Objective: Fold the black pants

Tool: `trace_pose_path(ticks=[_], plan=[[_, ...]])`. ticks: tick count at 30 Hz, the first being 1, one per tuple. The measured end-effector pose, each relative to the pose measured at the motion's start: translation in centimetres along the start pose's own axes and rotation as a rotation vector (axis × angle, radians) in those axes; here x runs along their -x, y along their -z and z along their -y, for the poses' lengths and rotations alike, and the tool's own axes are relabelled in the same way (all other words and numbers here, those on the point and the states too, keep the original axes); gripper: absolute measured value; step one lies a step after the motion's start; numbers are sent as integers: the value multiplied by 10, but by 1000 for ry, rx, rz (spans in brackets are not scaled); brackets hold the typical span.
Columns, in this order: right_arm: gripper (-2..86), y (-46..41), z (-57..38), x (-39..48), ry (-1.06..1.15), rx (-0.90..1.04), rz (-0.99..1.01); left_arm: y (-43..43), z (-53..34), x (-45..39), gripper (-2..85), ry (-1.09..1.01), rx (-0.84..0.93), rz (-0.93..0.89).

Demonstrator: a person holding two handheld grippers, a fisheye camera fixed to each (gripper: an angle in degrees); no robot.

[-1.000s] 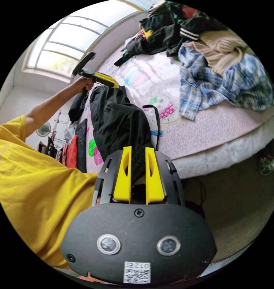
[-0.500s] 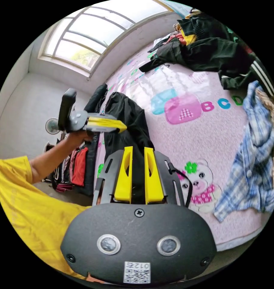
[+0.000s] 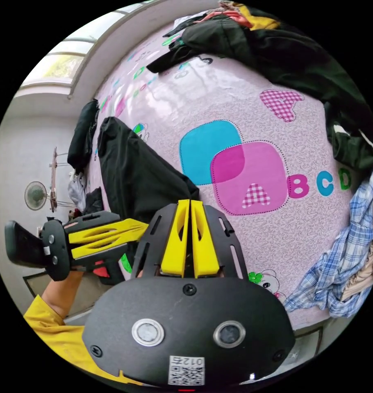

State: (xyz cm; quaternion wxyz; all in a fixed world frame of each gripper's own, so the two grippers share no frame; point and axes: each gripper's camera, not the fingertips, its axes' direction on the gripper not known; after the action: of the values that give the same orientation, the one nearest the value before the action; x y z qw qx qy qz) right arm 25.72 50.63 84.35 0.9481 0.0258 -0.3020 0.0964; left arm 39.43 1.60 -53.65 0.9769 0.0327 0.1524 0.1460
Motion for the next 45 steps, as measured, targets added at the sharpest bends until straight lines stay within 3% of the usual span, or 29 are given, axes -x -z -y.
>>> trace_pose_path(ticks=[6, 15, 21, 25, 31, 36, 41, 42, 45], plan=[[12, 12, -10, -14, 91, -106, 117, -14, 44, 55, 7, 85, 76, -1], [29, 41, -49, -55, -27, -295, 196, -53, 104, 59, 47, -164, 219, -146], [72, 74, -154, -89, -22, -248, 180, -82, 121, 39, 55, -329, 319, -222], [86, 79, -244, -121, -196, -218, 157, -110, 127, 27, 14, -353, 440, -112], [101, 47, -288, -123, -250, -160, 201, -107, 125, 58, 1, -117, 353, -229], [50, 17, -278, -112, -211, -124, 227, -98, 112, 72, 0, -7, 288, -226], [40, 11, -300, -116, -280, -165, 247, -67, 98, 108, 2, 300, 61, -168], [42, 9, -300, -116, -285, -170, 266, -73, 98, 111, 2, 297, 114, -246], [56, 5, -300, -116, -311, -165, 271, -54, 88, 95, 3, 199, 144, -97]])
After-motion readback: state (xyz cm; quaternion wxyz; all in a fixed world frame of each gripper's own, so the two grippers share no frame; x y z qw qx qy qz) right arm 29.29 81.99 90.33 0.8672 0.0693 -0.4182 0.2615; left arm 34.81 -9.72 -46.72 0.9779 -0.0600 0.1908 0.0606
